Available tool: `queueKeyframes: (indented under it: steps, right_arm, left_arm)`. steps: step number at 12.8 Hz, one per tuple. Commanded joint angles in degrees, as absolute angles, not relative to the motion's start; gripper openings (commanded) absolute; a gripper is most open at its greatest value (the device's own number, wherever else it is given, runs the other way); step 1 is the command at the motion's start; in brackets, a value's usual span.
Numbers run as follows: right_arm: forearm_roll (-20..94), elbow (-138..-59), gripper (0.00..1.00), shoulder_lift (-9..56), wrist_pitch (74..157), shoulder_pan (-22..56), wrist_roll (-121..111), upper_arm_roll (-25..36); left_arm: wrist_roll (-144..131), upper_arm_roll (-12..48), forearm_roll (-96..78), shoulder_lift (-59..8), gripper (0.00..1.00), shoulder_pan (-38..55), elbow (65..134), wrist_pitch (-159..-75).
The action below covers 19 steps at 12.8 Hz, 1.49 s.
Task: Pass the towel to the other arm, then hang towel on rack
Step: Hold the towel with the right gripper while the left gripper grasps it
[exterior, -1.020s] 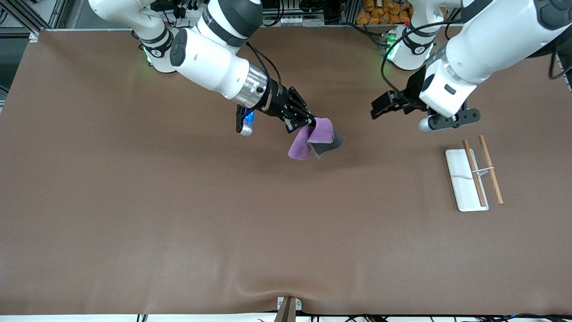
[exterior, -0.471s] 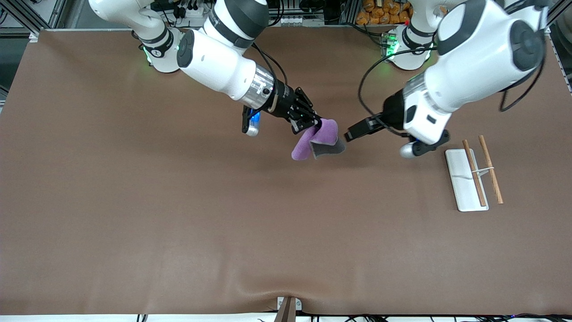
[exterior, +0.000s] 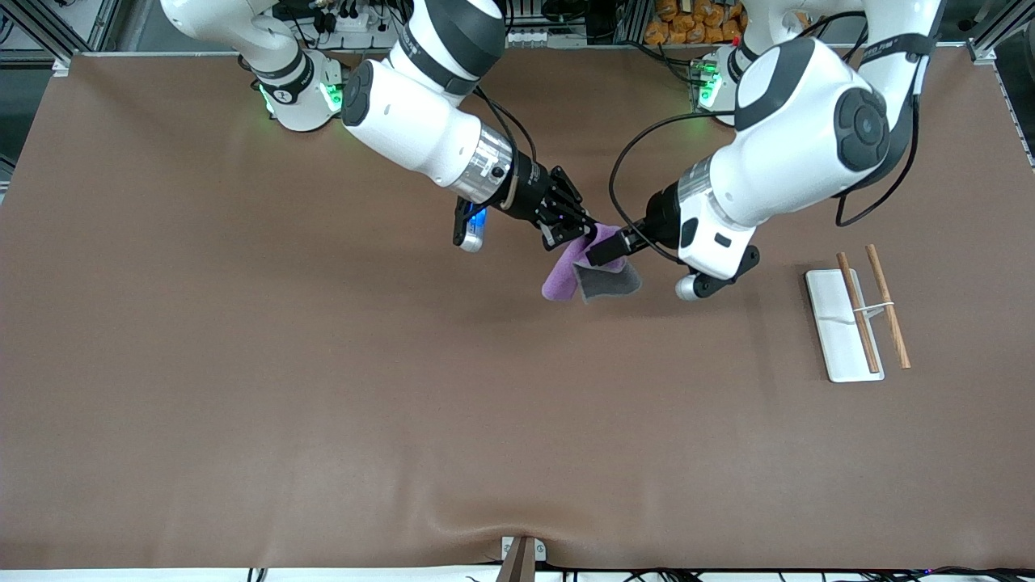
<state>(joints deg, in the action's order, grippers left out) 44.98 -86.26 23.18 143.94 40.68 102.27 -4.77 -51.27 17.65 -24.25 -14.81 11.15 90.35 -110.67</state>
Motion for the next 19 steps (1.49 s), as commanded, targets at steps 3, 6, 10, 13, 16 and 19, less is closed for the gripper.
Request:
queueKeyframes:
  steps: [3,6,10,13,16,19]
  right_arm:
    - [44.03,-84.29,0.0,24.08,143.96,41.48,104.41,-3.96]
    - [43.86,-84.29,0.0,24.0,143.88,41.48,104.41,-3.96]
    - [42.9,-84.46,0.0,23.91,143.79,41.22,104.41,-3.96]
    - [42.89,-84.46,0.0,23.91,143.7,41.22,104.41,-3.96]
    - [42.8,-84.64,0.0,23.91,143.61,41.05,104.41,-3.96]
    - [42.8,-85.08,1.0,23.38,142.04,40.7,104.41,-3.87]
  left_arm:
    - [-51.59,17.75,-25.22,-14.94,1.0,10.72,90.44,-110.39]
    - [-51.68,17.75,-25.4,-14.94,1.0,10.72,90.18,-110.39]
    - [-51.33,17.75,-25.4,-14.41,0.31,10.02,89.91,-109.95]
    - [-51.33,17.67,-25.4,-14.41,0.2,9.84,88.95,-108.9]
    - [-51.33,17.67,-25.4,-14.06,0.06,9.84,89.03,-108.37]
    - [-50.98,17.49,-25.31,-14.06,0.0,9.76,88.95,-107.75]
